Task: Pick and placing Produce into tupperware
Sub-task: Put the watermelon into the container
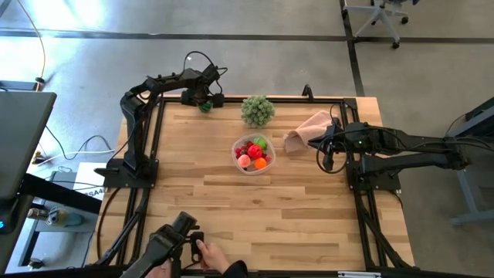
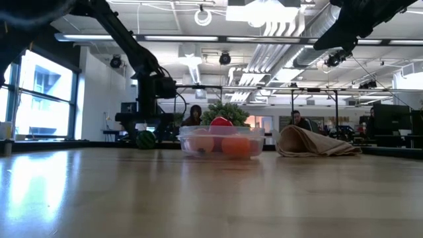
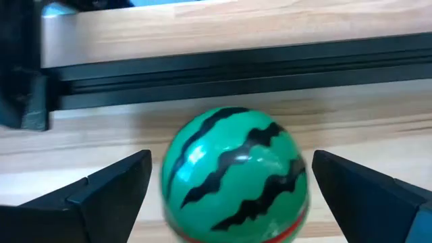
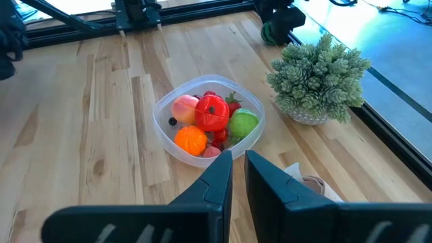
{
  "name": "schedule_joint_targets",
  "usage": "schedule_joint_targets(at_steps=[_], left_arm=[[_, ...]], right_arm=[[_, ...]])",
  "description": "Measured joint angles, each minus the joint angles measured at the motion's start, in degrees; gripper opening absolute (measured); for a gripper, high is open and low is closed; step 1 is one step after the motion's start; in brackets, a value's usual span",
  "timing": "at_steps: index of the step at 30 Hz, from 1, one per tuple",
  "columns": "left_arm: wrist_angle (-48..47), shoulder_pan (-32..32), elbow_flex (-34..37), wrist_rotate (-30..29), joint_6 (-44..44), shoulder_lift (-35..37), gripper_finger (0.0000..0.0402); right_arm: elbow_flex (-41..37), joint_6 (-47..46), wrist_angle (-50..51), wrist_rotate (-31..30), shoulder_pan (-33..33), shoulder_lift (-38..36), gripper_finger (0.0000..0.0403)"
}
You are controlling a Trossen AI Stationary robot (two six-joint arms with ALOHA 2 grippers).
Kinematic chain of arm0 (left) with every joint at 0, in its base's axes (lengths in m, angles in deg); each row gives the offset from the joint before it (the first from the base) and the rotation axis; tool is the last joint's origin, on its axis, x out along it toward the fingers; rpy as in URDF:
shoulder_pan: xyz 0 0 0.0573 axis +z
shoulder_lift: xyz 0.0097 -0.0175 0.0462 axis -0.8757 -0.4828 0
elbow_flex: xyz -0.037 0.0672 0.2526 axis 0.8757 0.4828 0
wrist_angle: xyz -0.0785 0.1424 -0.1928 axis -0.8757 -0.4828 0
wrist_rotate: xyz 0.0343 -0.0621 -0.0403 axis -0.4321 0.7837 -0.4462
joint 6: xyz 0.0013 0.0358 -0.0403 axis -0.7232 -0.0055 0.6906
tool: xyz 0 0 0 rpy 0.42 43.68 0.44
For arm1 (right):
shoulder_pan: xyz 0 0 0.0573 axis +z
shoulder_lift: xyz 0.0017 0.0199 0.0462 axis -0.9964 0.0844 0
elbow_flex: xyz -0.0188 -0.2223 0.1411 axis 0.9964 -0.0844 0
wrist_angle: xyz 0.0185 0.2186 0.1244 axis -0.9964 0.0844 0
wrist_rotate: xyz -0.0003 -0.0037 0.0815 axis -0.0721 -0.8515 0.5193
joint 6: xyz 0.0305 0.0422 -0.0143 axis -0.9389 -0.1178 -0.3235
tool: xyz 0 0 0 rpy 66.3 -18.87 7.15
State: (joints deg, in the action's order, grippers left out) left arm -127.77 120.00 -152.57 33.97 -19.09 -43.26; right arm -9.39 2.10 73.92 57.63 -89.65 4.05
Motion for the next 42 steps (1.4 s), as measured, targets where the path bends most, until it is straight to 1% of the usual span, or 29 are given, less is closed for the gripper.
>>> schedule_joint_targets(at_steps=[16, 19, 25, 28, 37, 42], left_arm=[[1.0, 0.0, 0.0, 1.1, 0.4, -1.0, 0.0393], [0.9, 0.0, 0.0, 1.2, 0.8, -1.0, 0.0379], [1.0, 0.0, 0.0, 2.1, 1.5, -1.0, 0.0331], [1.0, 0.0, 0.0, 2.3, 1.9, -1.0, 0.0317], [1.0, 0.0, 0.0, 2.3, 2.5, -1.0, 0.0290], [1.0, 0.0, 0.0, 2.3, 2.5, -1.0, 0.0289]], right_arm=[[0.0, 0.0, 0.0, 0.0, 0.0, 0.0, 0.0030], [0.0, 0.0, 0.0, 0.0, 0.0, 0.0, 0.0030], [0.0, 0.0, 0.0, 0.0, 0.0, 0.0, 0.0030], [0.0, 0.0, 0.0, 0.0, 0.0, 0.0, 0.0030], [0.0, 0.0, 0.0, 0.0, 0.0, 0.0, 0.0030], [0.0, 0.0, 0.0, 0.0, 0.0, 0.0, 0.0030]])
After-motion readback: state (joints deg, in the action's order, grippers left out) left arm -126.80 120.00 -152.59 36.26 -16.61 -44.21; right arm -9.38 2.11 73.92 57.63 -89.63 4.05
